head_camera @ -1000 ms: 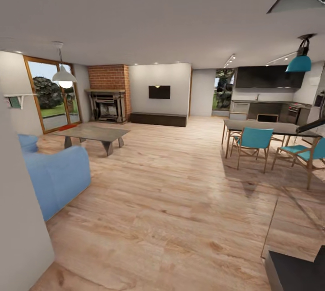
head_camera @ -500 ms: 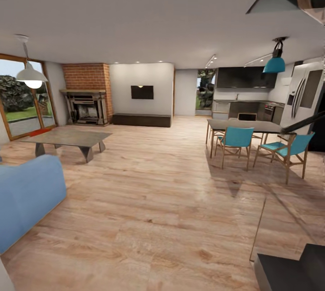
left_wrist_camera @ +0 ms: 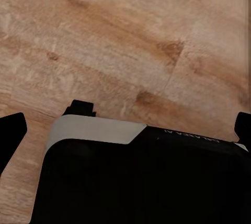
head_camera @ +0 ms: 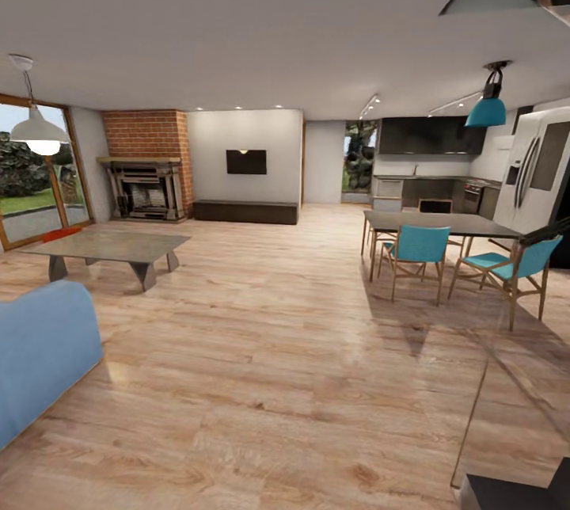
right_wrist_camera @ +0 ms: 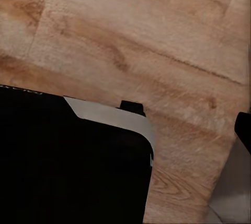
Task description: Move the two storage containers from the living room to the garage. In the garage, place one container on the floor and stack the other container on top of it (either order is fine).
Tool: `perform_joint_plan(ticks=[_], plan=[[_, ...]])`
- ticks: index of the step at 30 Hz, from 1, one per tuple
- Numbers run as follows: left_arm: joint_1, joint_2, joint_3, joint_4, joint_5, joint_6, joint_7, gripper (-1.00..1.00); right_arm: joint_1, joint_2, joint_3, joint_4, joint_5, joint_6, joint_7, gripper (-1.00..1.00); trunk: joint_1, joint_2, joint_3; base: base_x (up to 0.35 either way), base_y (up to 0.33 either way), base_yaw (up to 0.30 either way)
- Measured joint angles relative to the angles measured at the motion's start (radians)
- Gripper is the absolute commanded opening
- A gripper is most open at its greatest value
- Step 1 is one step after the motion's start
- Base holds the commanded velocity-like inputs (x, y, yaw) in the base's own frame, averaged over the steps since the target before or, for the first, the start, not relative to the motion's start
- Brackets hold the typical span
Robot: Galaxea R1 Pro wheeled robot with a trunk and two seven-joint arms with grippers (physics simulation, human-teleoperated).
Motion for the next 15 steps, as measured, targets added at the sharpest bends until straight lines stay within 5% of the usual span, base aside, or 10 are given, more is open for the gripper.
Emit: perform_joint_plan(ticks=[15], plan=[[0.000,0.000,0.000,0.000,0.000,0.000,0.000,1.00,0.000,0.003,0.017,0.000,-0.005,0.000,-0.001,1.00,0.000,0.000,0.000,0.331,0.000,0.031]])
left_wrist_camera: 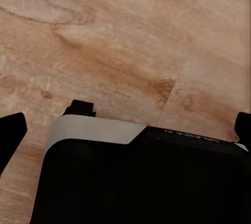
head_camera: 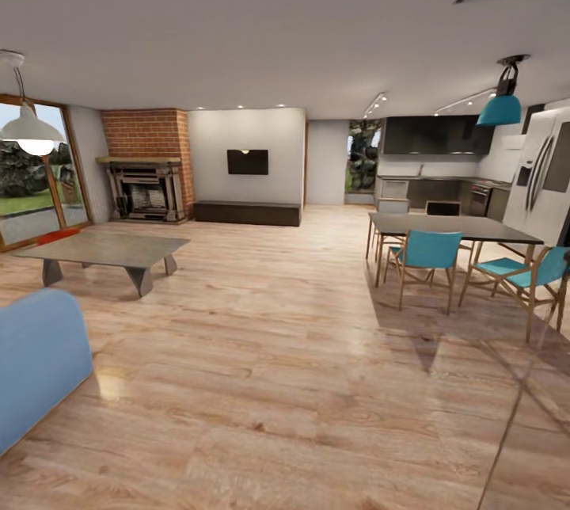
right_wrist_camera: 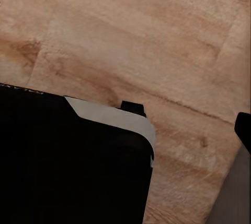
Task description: Move the two storage containers from the living room to the garage. In the garage, place one container on the floor and stack the other container on top of it (either order is fine).
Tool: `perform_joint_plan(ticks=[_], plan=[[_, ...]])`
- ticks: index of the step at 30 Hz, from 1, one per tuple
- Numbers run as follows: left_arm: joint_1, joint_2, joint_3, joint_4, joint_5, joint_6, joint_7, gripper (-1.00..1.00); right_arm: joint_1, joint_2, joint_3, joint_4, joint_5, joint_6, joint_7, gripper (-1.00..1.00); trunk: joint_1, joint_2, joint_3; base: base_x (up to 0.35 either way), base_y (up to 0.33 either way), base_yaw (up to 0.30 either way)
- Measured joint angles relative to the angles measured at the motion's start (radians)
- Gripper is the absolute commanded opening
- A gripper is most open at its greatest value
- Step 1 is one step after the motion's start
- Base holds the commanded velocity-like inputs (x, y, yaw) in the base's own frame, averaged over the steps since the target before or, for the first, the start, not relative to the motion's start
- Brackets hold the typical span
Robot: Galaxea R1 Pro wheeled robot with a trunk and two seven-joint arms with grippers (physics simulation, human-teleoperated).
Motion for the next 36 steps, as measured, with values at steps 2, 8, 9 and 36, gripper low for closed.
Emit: perform_joint_plan(ticks=[2,8,9,36], plan=[[0.000,0.000,0.000,0.000,0.000,0.000,0.000,1.00,0.000,0.000,0.000,0.000,0.000,0.000,0.000,1.00,0.000,0.000,0.000,0.331,0.000,0.234],[0.000,0.000,0.000,0.000,0.000,0.000,-0.001,1.00,0.000,0.000,0.000,0.000,0.000,0.000,0.000,1.00,0.000,0.000,0.000,0.332,0.000,0.262],[0.000,0.000,0.000,0.000,0.000,0.000,-0.001,1.00,0.000,0.000,0.000,0.000,0.000,0.000,0.000,1.00,0.000,0.000,0.000,0.332,0.000,0.249],[0.000,0.001,0.000,-0.001,-0.005,0.010,-0.001,1.00,0.000,-0.003,-0.008,0.000,-0.011,0.000,-0.013,1.00,0.000,0.000,0.000,0.332,0.000,0.022]])
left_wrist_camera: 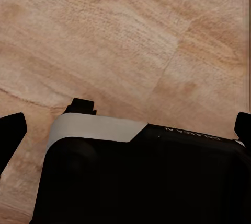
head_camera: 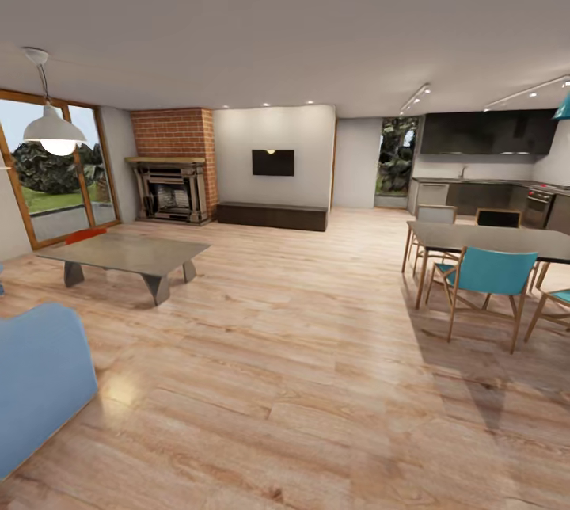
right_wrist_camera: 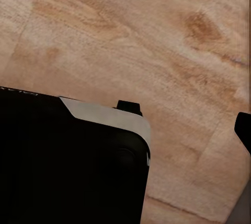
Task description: Move the two storage containers from the living room to the garage. In the garage, place one container on the floor and stack the other container on top of it (either order is fine).
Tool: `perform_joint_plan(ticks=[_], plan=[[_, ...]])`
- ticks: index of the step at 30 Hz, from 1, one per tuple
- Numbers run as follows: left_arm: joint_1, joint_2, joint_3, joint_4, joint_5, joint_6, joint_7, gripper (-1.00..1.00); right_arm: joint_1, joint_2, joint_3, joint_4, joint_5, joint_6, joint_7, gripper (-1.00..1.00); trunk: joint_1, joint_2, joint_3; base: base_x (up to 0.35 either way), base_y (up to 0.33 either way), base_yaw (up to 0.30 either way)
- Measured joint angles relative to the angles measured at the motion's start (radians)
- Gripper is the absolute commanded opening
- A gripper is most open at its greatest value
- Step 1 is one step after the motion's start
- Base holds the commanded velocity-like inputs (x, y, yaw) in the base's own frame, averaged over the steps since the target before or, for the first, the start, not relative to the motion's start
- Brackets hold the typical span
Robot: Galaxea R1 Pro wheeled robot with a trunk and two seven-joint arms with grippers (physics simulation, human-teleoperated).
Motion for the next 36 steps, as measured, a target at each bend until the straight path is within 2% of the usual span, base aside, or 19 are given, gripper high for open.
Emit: perform_joint_plan(ticks=[36], plan=[[0.000,-0.003,0.000,0.001,0.003,-0.009,0.007,1.00,0.000,-0.011,-0.002,0.000,-0.003,0.000,0.011,1.00,0.000,0.000,0.000,0.332,0.000,0.000]])
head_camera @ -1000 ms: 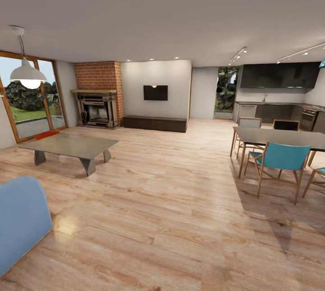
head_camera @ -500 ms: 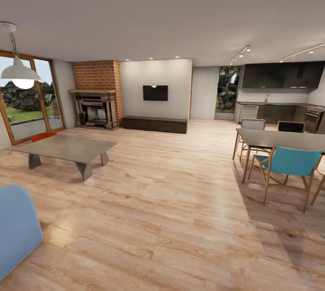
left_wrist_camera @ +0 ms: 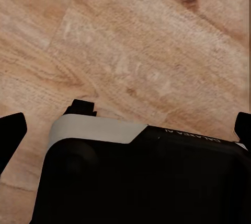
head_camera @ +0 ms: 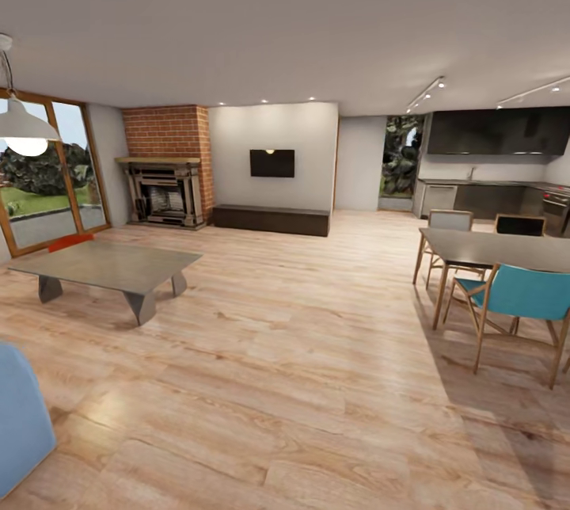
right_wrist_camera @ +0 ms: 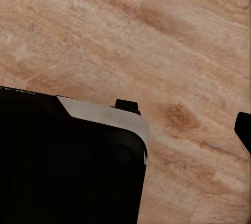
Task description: Move the two storage containers from the living room to the garage. In the garage, place one container on the floor and stack the other container on top of it (either order is fine).
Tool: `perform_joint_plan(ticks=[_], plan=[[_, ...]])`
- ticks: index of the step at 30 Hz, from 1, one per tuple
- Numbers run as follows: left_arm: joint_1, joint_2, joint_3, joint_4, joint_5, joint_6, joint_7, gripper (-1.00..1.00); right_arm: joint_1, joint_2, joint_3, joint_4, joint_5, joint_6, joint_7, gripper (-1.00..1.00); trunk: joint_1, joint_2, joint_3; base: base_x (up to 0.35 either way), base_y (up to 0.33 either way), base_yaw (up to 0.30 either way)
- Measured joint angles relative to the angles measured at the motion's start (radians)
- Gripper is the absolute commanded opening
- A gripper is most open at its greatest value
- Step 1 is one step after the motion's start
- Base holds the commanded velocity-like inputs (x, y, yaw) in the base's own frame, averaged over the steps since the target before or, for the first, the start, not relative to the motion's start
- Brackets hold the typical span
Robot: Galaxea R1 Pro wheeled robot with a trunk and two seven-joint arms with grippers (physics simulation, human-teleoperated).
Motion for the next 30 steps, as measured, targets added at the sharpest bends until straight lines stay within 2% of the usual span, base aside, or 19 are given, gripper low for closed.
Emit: perform_joint_plan(ticks=[5,9,30], plan=[[0.000,0.000,0.000,0.000,0.001,0.000,0.000,1.00,0.000,0.006,0.004,0.000,0.007,-0.001,-0.001,1.00,0.000,0.000,0.000,0.331,0.000,0.000],[0.000,0.000,0.000,0.000,0.001,0.001,0.000,1.00,0.000,-0.001,0.004,0.000,0.004,-0.002,-0.001,1.00,0.000,0.000,0.000,0.331,0.000,0.000],[0.000,0.002,0.000,0.000,0.002,-0.004,0.000,1.00,0.000,0.000,0.011,0.000,0.014,-0.002,-0.001,1.00,0.000,0.000,0.000,0.332,0.000,0.000]])
